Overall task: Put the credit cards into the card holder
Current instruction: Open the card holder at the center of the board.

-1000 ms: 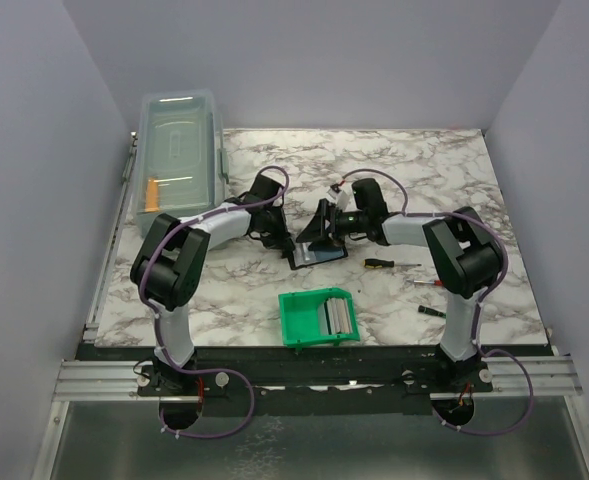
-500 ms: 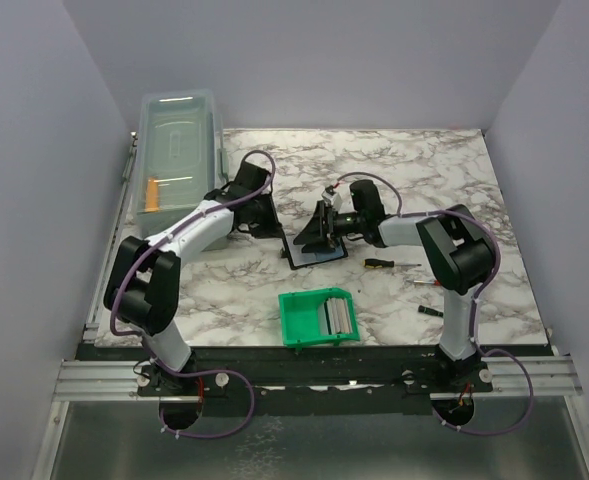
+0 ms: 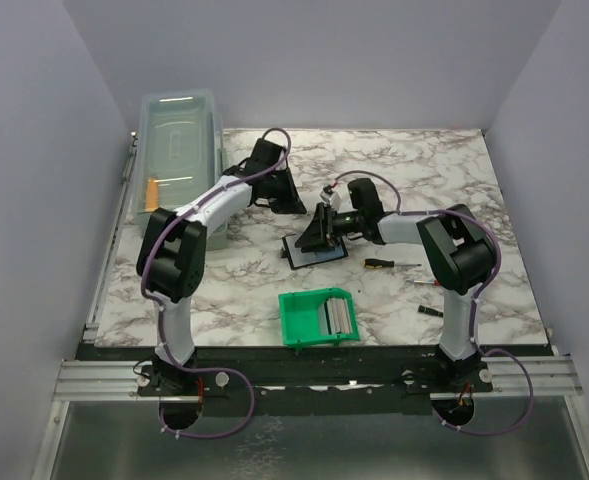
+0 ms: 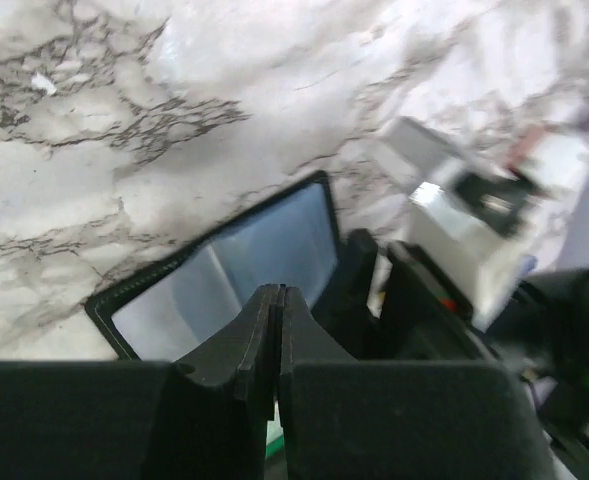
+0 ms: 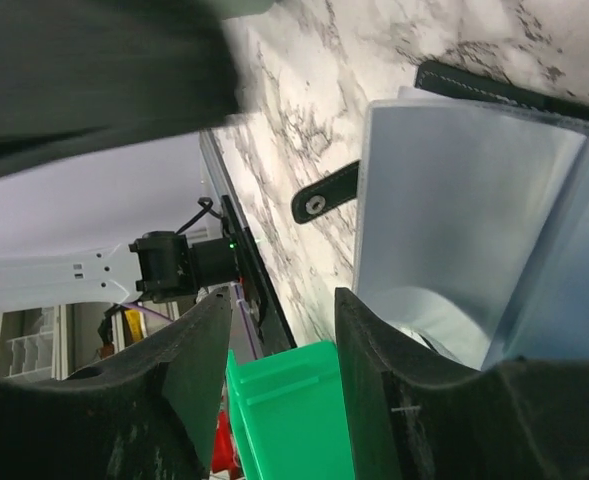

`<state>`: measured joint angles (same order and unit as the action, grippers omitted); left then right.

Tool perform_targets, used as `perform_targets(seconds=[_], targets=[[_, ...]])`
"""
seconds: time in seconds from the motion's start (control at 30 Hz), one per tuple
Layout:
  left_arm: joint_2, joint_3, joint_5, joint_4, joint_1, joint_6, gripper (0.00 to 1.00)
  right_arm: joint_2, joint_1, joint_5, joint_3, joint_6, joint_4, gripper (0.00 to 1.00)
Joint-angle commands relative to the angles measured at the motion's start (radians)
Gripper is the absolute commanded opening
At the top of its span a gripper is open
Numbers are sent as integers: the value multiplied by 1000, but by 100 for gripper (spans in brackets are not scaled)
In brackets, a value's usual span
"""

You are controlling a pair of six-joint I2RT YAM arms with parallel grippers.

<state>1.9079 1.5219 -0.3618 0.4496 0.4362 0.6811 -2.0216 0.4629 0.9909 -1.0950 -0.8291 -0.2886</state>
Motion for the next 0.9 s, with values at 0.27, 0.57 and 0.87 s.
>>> perform_targets(seconds=[0.27,0.57,0.87], targets=[[84,-180,25,-36,10,-55,0,131,-24,-217,-43,264,379,48],[8,-367,1,-141,13,2,0,33,-60,-212,-111,348,447,45],[37,-394,136,-176,-5,39,0,5,-77,-413,-37,317,364,41]])
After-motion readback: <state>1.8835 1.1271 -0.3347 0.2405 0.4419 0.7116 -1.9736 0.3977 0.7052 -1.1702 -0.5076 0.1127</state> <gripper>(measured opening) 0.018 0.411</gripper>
